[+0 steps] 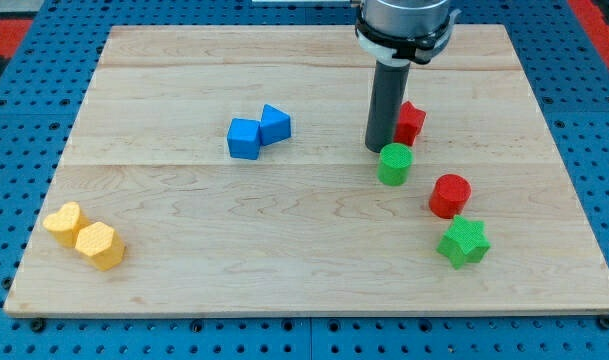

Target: Move the red star above the red circle and green circle

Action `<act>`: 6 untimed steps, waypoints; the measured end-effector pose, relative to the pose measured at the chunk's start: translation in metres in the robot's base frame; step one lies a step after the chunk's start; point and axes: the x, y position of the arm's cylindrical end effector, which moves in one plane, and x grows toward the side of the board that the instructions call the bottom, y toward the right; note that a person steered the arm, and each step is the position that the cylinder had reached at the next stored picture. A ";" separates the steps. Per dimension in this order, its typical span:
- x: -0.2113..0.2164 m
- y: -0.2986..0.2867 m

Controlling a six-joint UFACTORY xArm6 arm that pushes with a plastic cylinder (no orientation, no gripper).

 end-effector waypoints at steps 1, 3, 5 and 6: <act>0.020 0.008; 0.057 0.014; -0.005 -0.005; -0.028 -0.054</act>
